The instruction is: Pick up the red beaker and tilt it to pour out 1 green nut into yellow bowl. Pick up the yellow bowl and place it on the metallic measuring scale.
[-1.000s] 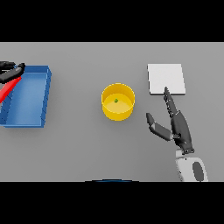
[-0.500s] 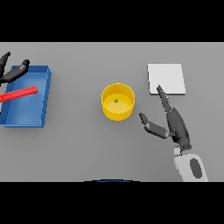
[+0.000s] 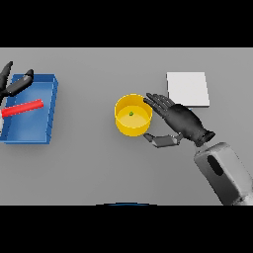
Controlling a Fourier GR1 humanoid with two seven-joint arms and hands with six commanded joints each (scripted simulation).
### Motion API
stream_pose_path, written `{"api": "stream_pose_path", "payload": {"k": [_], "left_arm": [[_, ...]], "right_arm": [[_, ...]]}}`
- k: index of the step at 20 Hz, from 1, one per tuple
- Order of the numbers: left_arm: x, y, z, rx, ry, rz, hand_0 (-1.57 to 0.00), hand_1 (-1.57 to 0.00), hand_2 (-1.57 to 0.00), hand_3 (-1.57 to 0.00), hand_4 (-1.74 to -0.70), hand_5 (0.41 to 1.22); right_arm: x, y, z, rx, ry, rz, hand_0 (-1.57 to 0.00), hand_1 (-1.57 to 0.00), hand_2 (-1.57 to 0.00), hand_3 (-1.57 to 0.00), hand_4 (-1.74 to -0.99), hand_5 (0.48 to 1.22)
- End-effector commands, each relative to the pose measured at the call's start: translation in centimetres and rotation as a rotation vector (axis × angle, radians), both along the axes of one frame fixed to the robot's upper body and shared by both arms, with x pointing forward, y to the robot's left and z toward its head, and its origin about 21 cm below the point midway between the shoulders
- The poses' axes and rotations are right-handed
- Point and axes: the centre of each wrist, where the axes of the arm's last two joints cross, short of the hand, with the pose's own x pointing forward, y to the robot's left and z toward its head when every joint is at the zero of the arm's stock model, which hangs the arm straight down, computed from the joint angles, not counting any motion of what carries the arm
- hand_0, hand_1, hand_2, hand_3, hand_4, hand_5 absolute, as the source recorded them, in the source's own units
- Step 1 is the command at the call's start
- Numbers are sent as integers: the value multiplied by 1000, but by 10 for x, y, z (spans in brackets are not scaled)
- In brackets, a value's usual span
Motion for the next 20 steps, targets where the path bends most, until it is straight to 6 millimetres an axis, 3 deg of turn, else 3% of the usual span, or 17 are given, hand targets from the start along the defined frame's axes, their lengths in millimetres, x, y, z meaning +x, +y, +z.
{"api": "stream_pose_path", "payload": {"k": [1, 9, 20], "left_arm": [[0, 1, -1, 1, 3, 2, -3, -2, -2, -2, -812, 688], [-1, 8, 2, -1, -7, -12, 0, 0, 0, 0, -808, 695], [-3, 8, 1, 15, -4, -16, 1, 1, 1, 1, -800, 703]], "right_arm": [[3, 3, 1, -45, -6, 42, 1, 1, 1, 1, -1157, 635], [39, 36, 2, -325, -3, 259, 1, 1, 1, 1, -1156, 642], [61, 68, -16, -561, 121, 357, 1, 1, 1, 0, -1181, 674]]}}
